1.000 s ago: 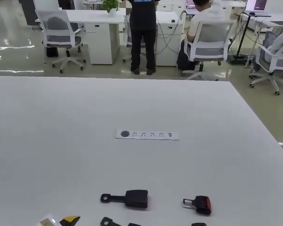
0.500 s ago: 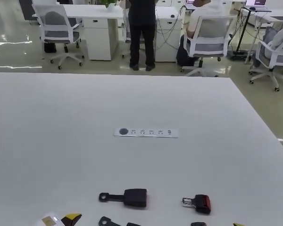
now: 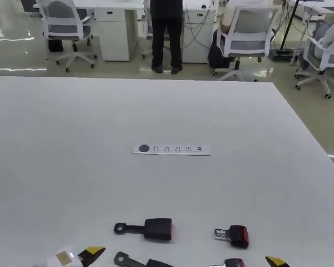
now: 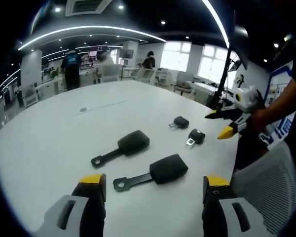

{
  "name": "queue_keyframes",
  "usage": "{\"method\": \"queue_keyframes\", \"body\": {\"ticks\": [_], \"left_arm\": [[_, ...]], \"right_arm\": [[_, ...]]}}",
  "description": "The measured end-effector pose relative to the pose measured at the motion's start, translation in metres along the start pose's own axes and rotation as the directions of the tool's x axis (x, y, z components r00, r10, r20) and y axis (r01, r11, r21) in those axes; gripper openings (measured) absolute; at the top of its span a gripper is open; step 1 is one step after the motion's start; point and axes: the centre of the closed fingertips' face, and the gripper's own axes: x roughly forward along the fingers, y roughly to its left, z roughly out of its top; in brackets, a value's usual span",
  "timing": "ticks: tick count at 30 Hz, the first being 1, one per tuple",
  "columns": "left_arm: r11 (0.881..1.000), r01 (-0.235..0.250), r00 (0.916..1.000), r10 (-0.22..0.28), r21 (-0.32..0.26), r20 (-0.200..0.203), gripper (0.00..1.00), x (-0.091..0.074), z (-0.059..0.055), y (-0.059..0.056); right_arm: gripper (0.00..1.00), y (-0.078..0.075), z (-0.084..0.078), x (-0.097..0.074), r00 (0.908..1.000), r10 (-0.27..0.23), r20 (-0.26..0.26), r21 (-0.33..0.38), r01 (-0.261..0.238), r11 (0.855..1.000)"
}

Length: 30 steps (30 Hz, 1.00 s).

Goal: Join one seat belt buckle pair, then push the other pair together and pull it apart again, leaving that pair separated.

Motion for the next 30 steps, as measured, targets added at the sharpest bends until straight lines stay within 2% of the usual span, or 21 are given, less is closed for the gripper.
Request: {"method": "queue_keyframes", "body": {"ticks": [10, 13, 16, 18, 25, 28, 30], "left_arm": [[0.995, 0.076, 0.996, -0.073, 0.069, -0.051, 0.79, 0.019, -0.003, -0.007], [0.99, 0.104, 0.9928, -0.098, 0.094, -0.07, 0.78, 0.025, -0.004, -0.01], [0.983, 0.132, 0.987, -0.118, 0.127, -0.109, 0.77, 0.028, -0.005, -0.014], [0.979, 0.144, 0.9852, -0.129, 0.142, -0.113, 0.76, 0.03, -0.003, -0.017], [0.968, 0.186, 0.9765, -0.163, 0.17, -0.141, 0.74, 0.039, 0.002, -0.028], [0.963, 0.207, 0.9715, -0.181, 0.173, -0.153, 0.71, 0.043, -0.002, -0.029], [0.948, 0.237, 0.9624, -0.2, 0.21, -0.183, 0.71, 0.047, -0.006, -0.032]], "right_arm": [[0.78, 0.001, -0.001, 0.012, 0.9977, 0.06, -0.033, -0.032, -0.061, 0.998], [0.79, 0.0, -0.003, 0.016, 0.996, 0.078, -0.043, -0.038, -0.08, 0.996], [0.79, 0.001, -0.003, 0.02, 0.9939, 0.101, -0.045, -0.027, -0.102, 0.994], [0.79, 0.001, -0.005, 0.023, 0.9923, 0.112, -0.053, -0.035, -0.114, 0.993], [0.77, 0.007, -0.012, 0.032, 0.9772, 0.192, -0.09, -0.051, -0.197, 0.979], [0.76, 0.007, -0.014, 0.036, 0.9696, 0.22, -0.108, -0.077, -0.228, 0.971], [0.76, 0.007, -0.016, 0.037, 0.9624, 0.242, -0.123, -0.088, -0.254, 0.963]]}}
